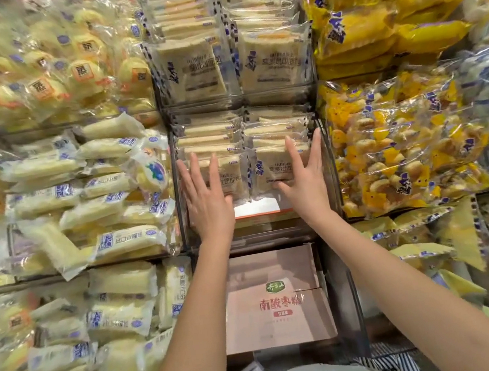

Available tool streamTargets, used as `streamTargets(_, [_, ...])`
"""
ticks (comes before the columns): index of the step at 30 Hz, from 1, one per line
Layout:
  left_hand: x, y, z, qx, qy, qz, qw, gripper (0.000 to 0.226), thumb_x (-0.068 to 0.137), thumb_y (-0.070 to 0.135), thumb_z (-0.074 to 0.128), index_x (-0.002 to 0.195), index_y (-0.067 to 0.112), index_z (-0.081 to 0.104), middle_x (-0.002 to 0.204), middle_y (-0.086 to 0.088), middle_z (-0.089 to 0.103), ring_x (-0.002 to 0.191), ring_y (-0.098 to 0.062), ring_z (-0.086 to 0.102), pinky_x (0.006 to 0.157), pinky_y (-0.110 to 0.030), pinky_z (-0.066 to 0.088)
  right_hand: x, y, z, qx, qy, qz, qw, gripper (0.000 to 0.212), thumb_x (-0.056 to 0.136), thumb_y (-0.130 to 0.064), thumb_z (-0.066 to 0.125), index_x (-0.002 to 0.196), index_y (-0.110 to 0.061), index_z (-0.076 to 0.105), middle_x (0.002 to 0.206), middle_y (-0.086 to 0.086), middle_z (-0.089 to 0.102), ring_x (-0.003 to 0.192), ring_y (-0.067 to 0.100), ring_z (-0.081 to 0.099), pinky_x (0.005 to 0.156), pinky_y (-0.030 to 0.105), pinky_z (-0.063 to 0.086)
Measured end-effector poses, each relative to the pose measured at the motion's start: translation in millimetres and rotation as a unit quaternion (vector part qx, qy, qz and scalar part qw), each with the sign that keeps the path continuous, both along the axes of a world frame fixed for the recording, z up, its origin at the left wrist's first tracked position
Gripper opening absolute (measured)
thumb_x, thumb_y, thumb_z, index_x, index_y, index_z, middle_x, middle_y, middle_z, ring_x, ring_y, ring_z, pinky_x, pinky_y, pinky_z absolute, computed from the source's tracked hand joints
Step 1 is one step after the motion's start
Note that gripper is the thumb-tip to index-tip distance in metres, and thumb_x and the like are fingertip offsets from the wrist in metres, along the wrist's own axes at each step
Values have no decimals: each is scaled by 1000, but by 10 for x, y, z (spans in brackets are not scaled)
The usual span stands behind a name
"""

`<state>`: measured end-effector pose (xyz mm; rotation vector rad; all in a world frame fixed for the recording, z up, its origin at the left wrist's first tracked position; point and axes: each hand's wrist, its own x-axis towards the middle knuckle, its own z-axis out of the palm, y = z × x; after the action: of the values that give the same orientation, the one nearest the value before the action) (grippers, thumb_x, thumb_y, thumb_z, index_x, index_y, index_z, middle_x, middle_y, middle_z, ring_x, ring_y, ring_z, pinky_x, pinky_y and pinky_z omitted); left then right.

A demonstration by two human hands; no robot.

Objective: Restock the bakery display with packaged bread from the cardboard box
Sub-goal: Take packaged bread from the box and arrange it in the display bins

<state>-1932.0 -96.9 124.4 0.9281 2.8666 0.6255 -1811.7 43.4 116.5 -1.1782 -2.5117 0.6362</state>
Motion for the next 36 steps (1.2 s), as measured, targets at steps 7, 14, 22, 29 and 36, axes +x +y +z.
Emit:
streamTargets(7, [-47, 80, -20, 10, 28, 10, 1000, 100, 78, 2, 70, 156, 30, 13, 165, -8, -1, 151, -32, -11, 116, -52, 23, -157, -5, 46, -1, -6, -43, 999, 97, 81, -18, 78, 154, -36, 16, 161, 13, -19, 151, 30, -9, 117, 45, 28])
streamTargets(14, [87, -17, 70, 14, 24, 2, 1000, 100, 82, 8, 71, 157, 28, 8, 165, -6, -8, 151, -29, -14, 118, -48, 13, -116, -234, 237, 11, -35, -64, 997, 97, 84, -18, 75, 156, -35, 12, 161, 16, -19, 148, 35, -19, 122, 50, 11])
streamTargets(22, [457, -165, 331, 82, 1, -10, 997, 82, 88, 9, 63, 157, 19, 18, 165, -9, -2, 152, -26, -10, 122, -40, 0, 348, -575, 465, -53, 24, -75, 995, 80, 90, -22, 68, 154, -25, 21, 163, 12, -13, 150, 27, -17, 122, 44, 9])
streamTargets(29, [1093, -133, 548, 127, -10, -12, 992, 69, 92, 13, 61, 153, 18, 29, 164, -6, 11, 152, -22, -2, 119, -37, 3, 953, -613, 722, -59, 122, -47, 990, 68, 91, -17, 65, 151, -16, 32, 163, 15, 4, 151, 30, -4, 120, 43, 12])
streamTargets(36, [2084, 308, 718, 157, -7, -87, 984, 64, 90, 11, 62, 149, 10, 37, 160, -13, 24, 151, -31, 9, 121, -41, 9, 2070, -211, 885, -69, 144, -108, 981, 64, 93, -23, 64, 150, -18, 34, 161, 15, 13, 151, 28, 0, 120, 43, 15])
